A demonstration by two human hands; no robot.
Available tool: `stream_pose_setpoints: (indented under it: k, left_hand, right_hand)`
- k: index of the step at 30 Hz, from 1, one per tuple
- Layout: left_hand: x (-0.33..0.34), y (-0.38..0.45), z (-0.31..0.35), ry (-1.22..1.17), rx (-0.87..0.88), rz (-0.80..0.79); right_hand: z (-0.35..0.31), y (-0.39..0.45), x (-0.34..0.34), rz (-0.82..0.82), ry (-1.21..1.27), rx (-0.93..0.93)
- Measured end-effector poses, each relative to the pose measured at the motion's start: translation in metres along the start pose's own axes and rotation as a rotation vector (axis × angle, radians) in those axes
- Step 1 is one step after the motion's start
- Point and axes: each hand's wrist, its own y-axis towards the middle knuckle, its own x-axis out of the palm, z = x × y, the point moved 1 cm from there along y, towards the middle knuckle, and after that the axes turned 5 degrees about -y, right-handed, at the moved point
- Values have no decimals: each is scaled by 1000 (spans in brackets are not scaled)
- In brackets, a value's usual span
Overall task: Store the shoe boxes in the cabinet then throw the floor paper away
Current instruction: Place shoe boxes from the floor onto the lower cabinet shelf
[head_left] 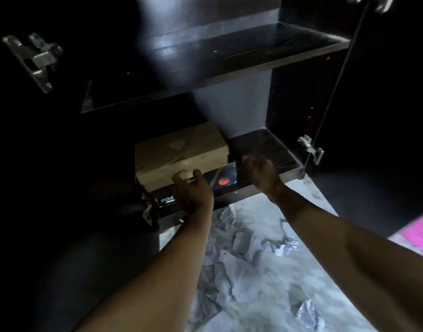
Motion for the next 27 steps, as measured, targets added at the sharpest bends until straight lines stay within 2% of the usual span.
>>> stream_pose_setpoints:
  k: [3,6,10,14,19,23,27]
  left_hand:
    - [27,-34,5,-118,87,-260]
    - [51,-80,10,-74,160,-560]
    - [82,-150,-6,54,203,-813]
    - [83,-259,-7,149,245,-1083]
    - [75,-389,-26,204,249,-1454]
    - [66,-466,-51,315,247,-1659]
    - [62,-533,-95,514,245,-1827]
  right_hand:
    - [7,-33,-42,49,-5,-35]
    - [17,-77,-94,92,-18,-35]
    - [39,-163,-157,176,-45,34]
    - [72,-262,-213,357,-99,132]
    - [127,-393,-273,583,-151,324]
    - [174,-488,-300,734,-168,526]
    - [234,-582,-314,962,-131,793]
